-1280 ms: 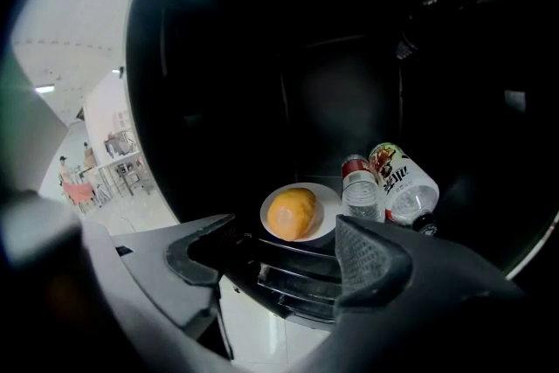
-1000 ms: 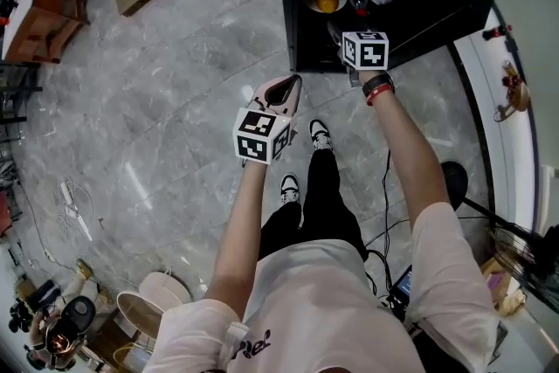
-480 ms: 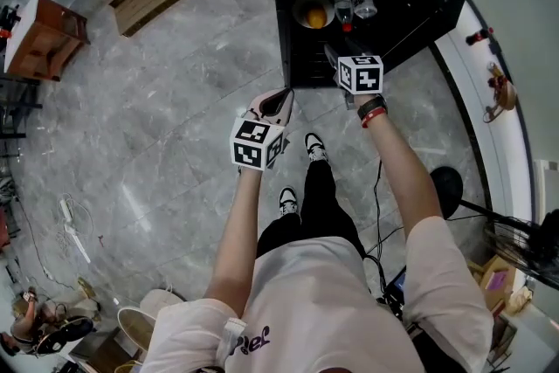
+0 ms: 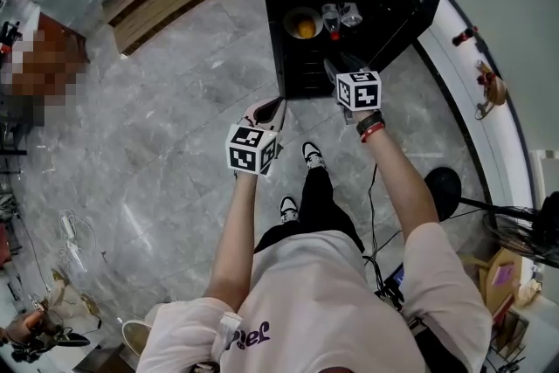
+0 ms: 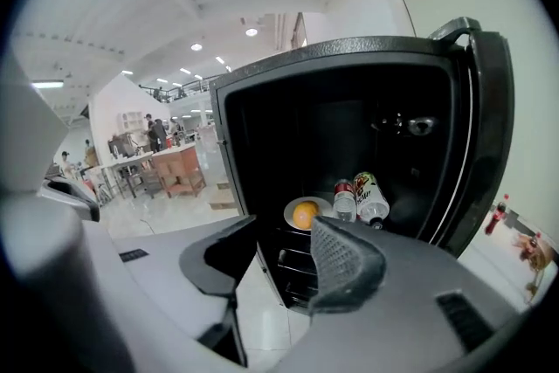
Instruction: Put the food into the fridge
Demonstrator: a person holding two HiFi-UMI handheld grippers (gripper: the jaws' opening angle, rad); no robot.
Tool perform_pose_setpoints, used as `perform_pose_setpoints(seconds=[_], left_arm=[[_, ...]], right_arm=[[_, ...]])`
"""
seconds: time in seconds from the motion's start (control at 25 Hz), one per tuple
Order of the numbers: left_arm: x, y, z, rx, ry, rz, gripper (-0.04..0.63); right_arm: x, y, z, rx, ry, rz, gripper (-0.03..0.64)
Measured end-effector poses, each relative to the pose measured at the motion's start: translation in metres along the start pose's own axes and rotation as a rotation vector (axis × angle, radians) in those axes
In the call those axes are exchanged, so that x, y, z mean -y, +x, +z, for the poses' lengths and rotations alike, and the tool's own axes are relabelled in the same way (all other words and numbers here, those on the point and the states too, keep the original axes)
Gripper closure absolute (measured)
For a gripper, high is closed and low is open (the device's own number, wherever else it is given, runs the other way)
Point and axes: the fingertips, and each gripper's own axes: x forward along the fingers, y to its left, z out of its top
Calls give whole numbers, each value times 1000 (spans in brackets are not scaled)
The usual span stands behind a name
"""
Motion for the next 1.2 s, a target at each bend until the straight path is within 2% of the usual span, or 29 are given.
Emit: perform_pose_setpoints(seconds=[0.44, 0.68, 1.2], left_arm=[[16, -28, 15, 24, 21, -2, 577], [28, -52, 26, 62, 38, 7, 577], [56, -89, 33, 111, 60, 16, 577]], right_arm=[[-8, -74, 4, 74, 106, -37, 484], [-38, -109, -1, 101, 78, -46, 496], [-65, -180, -9, 161, 96, -81, 537]])
